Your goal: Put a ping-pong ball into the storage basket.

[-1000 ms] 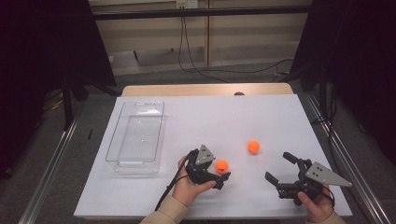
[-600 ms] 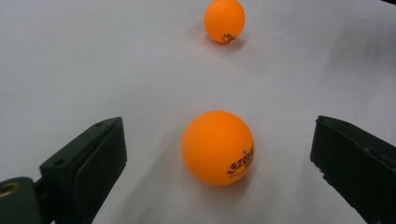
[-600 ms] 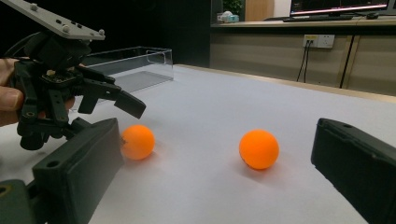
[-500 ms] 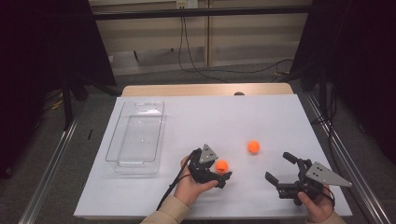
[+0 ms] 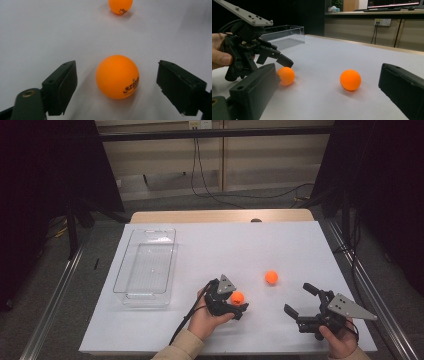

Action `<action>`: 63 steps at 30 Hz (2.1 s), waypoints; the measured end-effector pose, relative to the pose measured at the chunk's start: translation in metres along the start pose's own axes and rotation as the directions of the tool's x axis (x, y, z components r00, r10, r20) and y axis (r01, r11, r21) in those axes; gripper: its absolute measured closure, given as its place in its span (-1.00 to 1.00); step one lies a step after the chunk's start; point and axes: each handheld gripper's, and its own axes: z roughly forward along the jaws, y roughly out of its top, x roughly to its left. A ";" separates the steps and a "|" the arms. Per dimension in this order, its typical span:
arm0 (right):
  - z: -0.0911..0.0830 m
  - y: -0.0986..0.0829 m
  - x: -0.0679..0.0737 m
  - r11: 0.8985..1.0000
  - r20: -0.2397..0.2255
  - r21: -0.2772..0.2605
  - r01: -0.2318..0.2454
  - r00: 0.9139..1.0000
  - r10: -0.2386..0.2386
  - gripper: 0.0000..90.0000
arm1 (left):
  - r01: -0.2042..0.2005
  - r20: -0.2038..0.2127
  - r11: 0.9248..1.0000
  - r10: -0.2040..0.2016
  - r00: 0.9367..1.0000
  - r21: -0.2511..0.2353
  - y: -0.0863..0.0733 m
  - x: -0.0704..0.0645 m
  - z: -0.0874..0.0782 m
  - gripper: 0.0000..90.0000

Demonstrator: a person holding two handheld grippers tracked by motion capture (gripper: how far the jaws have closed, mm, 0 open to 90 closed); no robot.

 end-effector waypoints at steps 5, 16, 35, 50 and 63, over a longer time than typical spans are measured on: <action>0.000 0.000 0.000 1.000 0.000 0.000 -0.001 1.000 0.001 -0.97 | 0.001 0.001 1.000 -0.001 1.000 0.012 0.000 0.001 0.002 -0.51; 0.000 0.000 0.000 1.000 0.000 0.000 0.000 1.000 0.000 -0.97 | -0.003 0.003 0.999 0.003 1.000 0.035 0.000 0.003 0.005 -0.30; 0.000 0.000 0.000 1.000 -0.002 0.001 0.001 1.000 -0.001 -0.97 | -0.002 0.008 0.999 0.002 1.000 0.047 -0.001 0.004 0.008 -0.10; 0.000 0.000 0.000 1.000 -0.003 0.002 -0.002 1.000 0.002 -0.96 | -0.019 0.005 0.998 0.019 1.000 0.054 -0.001 0.004 0.008 0.03; 0.000 0.000 0.000 1.000 -0.003 0.001 -0.001 1.000 0.001 -0.97 | -0.023 0.003 0.998 0.023 1.000 0.059 0.000 0.004 0.008 0.12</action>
